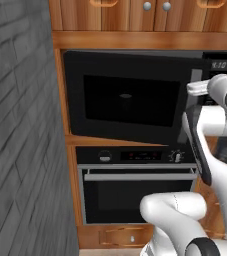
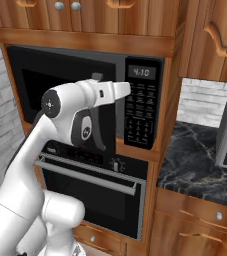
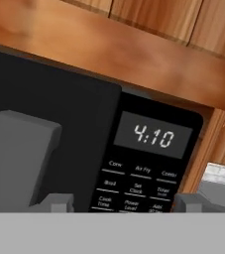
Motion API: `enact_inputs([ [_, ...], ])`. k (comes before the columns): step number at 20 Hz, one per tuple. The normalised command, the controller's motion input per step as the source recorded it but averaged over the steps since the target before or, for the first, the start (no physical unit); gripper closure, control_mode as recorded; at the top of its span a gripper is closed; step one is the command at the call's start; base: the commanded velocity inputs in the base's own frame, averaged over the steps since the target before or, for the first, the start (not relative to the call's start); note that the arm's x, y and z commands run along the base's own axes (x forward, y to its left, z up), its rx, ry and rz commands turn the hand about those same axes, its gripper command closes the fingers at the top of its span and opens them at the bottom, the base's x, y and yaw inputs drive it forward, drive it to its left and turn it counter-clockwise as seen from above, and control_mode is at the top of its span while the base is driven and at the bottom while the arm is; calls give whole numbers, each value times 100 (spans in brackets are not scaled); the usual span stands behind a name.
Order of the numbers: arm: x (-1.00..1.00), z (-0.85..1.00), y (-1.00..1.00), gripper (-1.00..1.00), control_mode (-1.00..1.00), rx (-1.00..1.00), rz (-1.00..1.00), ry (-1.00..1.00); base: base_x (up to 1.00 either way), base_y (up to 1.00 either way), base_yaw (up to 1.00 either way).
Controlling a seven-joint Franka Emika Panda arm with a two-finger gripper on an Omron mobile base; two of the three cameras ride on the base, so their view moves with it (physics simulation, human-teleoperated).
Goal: Pick the mug from the counter and place it inside the microwave. Then close the microwave.
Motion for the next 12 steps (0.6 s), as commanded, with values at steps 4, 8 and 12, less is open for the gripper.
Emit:
enact_inputs([
  [4,32,0,0,-100,-100,0,-10,0,0,0,0],
  [8,33,0,0,-100,-100,0,-11,0,0,0,0],
  [12,38,0,0,-100,-100,0,-12,0,0,0,0],
])
